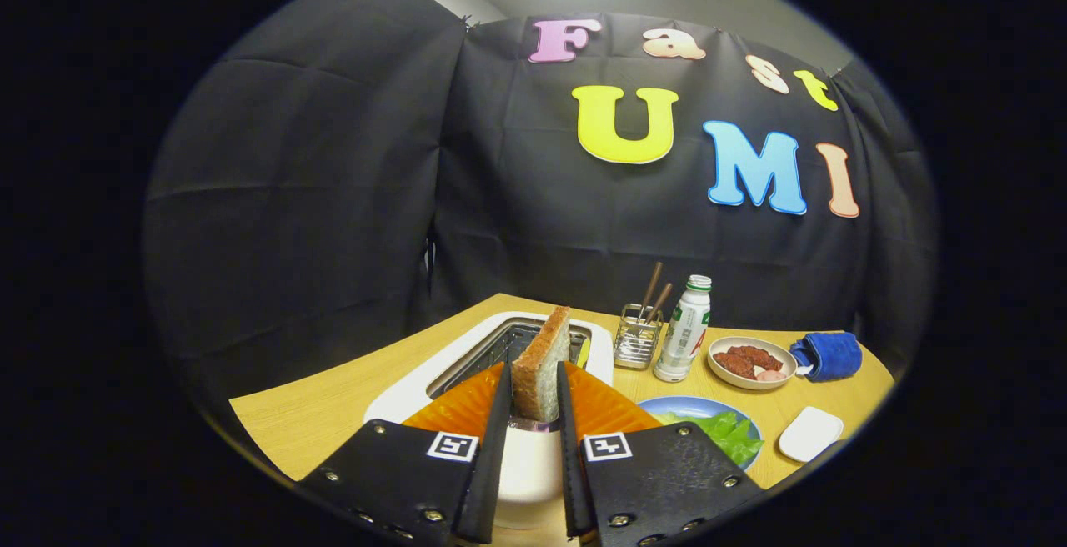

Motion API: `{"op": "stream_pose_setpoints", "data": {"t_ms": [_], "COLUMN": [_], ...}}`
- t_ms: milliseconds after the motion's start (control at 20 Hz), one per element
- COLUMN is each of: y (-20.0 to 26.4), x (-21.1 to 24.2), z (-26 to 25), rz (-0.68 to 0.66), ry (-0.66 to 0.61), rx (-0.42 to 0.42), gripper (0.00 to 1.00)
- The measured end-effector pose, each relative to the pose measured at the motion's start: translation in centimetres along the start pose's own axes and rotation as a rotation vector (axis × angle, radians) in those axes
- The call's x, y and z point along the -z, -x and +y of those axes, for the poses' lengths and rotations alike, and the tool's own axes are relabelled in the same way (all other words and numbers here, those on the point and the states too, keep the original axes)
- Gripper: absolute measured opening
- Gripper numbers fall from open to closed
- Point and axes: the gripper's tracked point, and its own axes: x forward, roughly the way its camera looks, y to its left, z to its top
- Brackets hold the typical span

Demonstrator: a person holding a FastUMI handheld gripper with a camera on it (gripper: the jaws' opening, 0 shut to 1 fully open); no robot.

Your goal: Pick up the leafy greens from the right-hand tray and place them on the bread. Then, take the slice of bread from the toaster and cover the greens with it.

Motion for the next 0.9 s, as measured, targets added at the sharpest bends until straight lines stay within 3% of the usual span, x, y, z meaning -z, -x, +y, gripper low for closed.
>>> {"op": "stream_pose_setpoints", "data": {"t_ms": [300,450,600,900], "y": [-1.4,-1.6,-1.8,-1.4], "x": [-0.1,-0.4,-0.3,-1.4], "z": [0.1,-0.3,-0.2,-0.7], "rz": [0.021,0.01,0.007,-0.003], "ry": [-0.02,0.002,0.028,0.019], "rx": [0.0,-0.004,-0.033,-0.06], "gripper": [0.32,0.11,0.05,0.05]}}
